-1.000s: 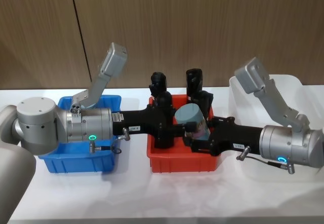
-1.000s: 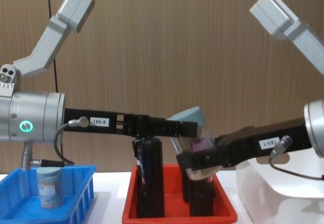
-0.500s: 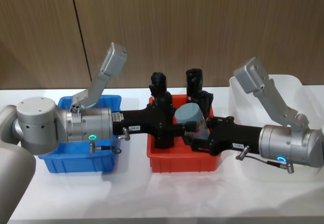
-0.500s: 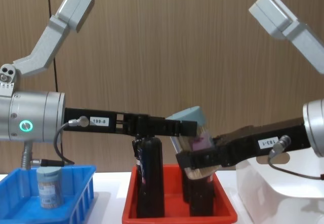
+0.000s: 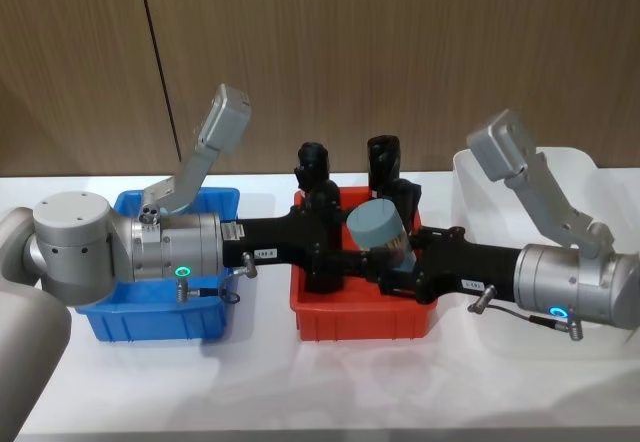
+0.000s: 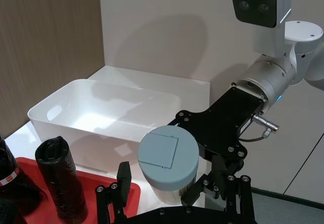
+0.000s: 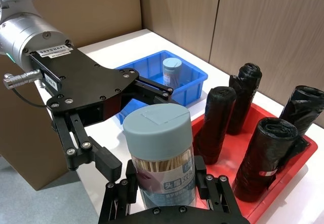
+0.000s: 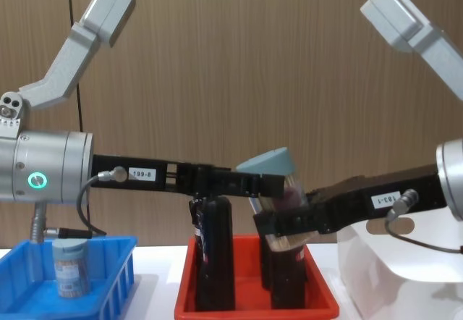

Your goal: Pick the cotton swabs from the blue box and place them into the white box.

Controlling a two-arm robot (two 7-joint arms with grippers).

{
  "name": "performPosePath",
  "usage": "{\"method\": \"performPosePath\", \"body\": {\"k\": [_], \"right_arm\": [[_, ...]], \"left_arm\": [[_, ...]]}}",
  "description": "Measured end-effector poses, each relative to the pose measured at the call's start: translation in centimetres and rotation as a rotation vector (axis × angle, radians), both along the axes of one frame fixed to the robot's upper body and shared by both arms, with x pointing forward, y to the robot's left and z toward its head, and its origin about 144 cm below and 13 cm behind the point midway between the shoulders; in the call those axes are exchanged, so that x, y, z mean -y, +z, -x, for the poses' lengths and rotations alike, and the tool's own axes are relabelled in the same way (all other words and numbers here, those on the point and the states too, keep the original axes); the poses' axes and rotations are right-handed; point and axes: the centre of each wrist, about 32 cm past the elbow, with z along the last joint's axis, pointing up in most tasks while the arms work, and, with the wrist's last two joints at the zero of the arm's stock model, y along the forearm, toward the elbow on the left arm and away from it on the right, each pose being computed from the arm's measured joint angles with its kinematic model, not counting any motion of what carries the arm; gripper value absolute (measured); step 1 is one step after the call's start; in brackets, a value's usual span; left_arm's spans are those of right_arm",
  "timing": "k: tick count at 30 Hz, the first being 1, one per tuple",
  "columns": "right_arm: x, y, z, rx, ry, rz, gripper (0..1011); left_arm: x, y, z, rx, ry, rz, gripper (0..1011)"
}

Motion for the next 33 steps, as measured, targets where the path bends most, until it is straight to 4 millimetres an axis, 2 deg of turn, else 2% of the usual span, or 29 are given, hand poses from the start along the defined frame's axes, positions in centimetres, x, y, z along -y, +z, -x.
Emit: {"method": "performPosePath", "body": {"k": [14,33], "right_arm": [[1.7,-0.4,0.3,-0.006,-0.033,-0.01,650],[6.0,-0.6,0.7,0.008,-0.171,-0.028,650]], "left_arm": [[0.0,0.0,0.0,0.0,0.0,0.0,1004],[0.0,0.0,0.0,0.0,0.0,0.0,1004]]}}
